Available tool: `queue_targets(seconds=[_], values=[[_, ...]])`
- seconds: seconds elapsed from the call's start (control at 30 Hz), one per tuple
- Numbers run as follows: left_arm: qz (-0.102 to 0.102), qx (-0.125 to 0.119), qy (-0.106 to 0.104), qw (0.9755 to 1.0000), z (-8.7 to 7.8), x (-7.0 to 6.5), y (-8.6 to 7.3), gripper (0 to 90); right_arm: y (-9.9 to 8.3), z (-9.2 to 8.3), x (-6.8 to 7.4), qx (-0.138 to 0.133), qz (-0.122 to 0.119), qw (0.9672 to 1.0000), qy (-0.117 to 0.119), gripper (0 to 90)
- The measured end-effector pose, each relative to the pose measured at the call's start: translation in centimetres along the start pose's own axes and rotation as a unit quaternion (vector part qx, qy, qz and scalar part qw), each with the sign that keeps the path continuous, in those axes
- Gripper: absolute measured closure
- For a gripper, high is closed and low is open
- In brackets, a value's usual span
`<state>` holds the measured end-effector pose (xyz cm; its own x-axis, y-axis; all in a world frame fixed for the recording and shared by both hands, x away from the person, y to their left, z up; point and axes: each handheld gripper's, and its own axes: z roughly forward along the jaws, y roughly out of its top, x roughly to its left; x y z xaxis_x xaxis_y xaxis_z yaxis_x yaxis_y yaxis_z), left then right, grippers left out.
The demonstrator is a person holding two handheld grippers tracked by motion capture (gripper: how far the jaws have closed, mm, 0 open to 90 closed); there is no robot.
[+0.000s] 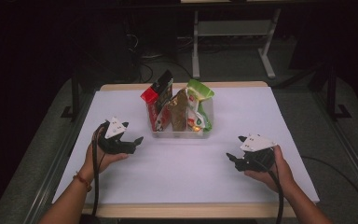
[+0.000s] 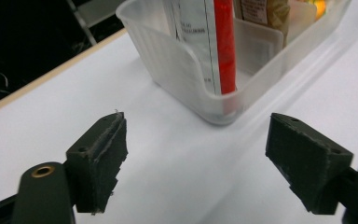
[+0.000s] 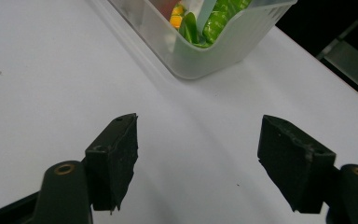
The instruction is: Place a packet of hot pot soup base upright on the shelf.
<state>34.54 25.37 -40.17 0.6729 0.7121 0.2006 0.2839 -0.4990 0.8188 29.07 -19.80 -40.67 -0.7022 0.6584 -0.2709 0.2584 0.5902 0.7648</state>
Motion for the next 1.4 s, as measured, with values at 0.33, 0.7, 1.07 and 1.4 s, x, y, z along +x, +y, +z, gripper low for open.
queue_targets(seconds=[0.33,0.7,1.07,1.4], values=[[0.031,0.016,-0.012,0.9993,-1.7,-0.3,-1.2,17.7,-0.8,-0.7,-0.6,0.003,0.01,0.9999,-0.005,25.0],[0.043,0.035,-0.013,0.9984,-3.6,-0.3,-3.9,17.7,-2.1,-1.5,-1.0,-0.006,0.025,0.9997,-0.006,24.3],[0.016,0.008,-0.026,0.9995,-5.1,0.2,-5.3,17.8,-4.0,-2.8,-1.4,-0.021,0.04,0.9989,-0.013,22.0],[0.01,-0.002,-0.025,0.9996,-6.5,0.1,-7.4,19.1,-6.0,-4.3,-2.0,-0.039,0.057,0.9973,-0.022,21.2]])
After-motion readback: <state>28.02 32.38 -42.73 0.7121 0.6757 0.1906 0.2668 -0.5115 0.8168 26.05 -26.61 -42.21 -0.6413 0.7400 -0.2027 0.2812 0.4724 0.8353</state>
